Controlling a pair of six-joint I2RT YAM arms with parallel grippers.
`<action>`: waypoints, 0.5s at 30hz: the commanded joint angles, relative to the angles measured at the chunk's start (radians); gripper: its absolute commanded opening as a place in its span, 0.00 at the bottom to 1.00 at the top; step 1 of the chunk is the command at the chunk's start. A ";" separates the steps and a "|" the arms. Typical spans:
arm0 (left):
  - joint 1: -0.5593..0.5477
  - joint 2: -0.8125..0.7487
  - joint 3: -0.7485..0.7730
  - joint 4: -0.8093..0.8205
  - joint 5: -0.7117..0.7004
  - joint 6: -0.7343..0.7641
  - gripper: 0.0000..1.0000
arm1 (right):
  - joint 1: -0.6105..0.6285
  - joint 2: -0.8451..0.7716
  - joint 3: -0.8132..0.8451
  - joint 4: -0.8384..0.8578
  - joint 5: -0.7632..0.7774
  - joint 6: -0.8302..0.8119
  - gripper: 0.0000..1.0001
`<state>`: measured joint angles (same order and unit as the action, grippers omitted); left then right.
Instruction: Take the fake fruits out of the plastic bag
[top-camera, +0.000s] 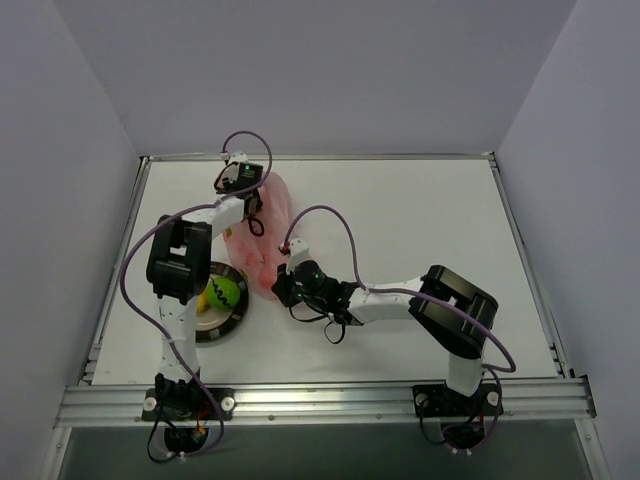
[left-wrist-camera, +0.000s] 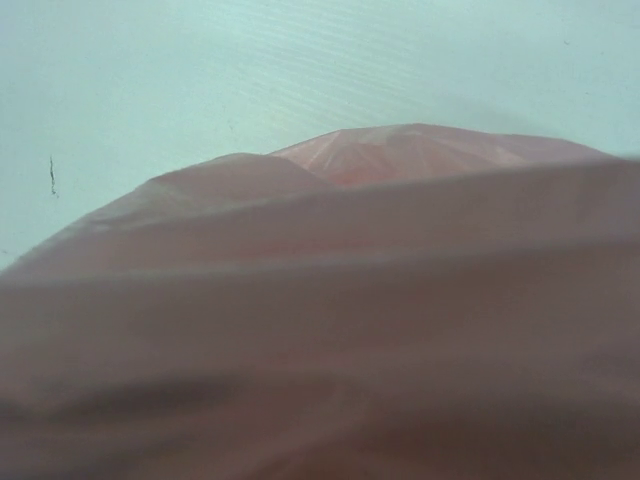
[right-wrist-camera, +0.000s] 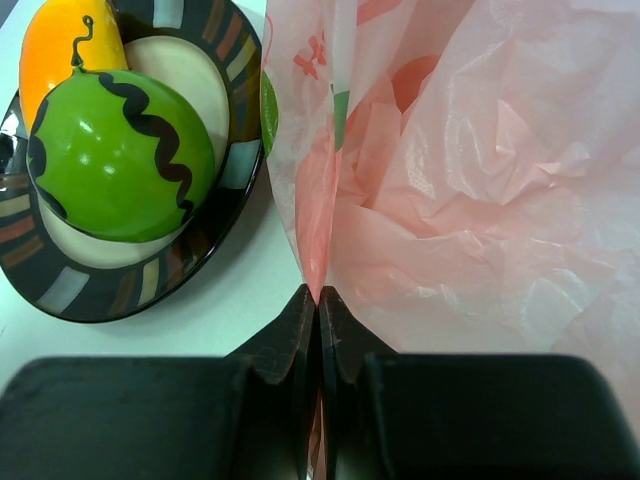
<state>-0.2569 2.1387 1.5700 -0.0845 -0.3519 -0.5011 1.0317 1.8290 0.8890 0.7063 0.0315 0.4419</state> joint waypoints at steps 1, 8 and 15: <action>0.015 0.000 0.050 0.011 0.008 0.004 0.32 | -0.004 0.004 0.007 0.024 0.004 -0.005 0.00; 0.024 -0.063 -0.014 0.048 0.024 0.009 0.04 | -0.021 -0.002 0.005 0.024 -0.004 -0.006 0.00; 0.030 -0.154 -0.087 0.107 0.100 -0.005 0.02 | -0.019 -0.013 0.010 0.016 -0.007 -0.015 0.00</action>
<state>-0.2352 2.0914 1.4857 -0.0380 -0.2932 -0.5011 1.0153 1.8294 0.8894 0.7055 0.0284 0.4412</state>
